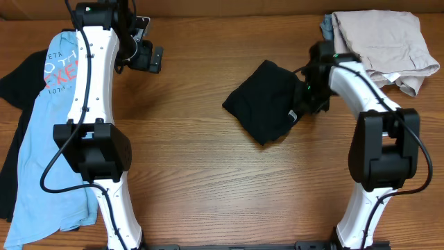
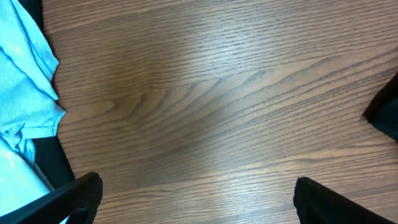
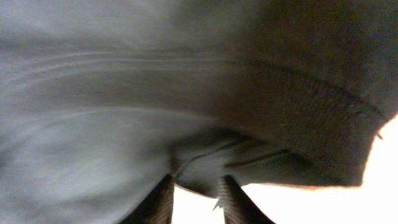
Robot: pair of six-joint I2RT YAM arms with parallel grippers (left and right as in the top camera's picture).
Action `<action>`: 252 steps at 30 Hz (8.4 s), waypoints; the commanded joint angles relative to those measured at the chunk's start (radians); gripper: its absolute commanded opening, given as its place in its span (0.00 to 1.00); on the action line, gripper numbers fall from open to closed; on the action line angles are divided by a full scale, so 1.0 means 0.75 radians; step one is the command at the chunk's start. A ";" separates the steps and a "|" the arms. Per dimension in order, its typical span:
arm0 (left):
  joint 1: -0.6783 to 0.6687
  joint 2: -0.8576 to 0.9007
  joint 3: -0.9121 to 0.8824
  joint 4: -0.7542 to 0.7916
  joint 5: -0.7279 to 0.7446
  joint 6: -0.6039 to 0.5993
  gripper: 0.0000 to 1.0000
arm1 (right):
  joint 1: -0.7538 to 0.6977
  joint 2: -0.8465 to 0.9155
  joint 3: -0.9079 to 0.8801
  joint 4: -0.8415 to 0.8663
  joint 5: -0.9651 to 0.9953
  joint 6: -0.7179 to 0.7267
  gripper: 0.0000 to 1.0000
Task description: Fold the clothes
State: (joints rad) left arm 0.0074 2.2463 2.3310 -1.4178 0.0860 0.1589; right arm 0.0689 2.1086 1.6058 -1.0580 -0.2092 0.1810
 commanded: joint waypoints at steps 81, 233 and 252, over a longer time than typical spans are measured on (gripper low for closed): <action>0.007 0.015 0.009 0.033 0.025 -0.013 1.00 | -0.419 -0.441 0.233 0.885 -0.388 0.468 0.04; 0.007 0.015 0.009 0.097 0.070 -0.068 1.00 | -0.372 -0.931 0.346 0.585 -0.552 -0.242 1.00; 0.007 0.015 0.009 0.097 0.070 -0.068 1.00 | 0.074 -1.774 -0.512 0.873 -0.090 -0.287 1.00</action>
State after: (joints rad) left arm 0.0074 2.2463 2.3310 -1.3457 0.1280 0.1249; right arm 0.1188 0.8722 1.4471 -0.5495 -0.4011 -0.0277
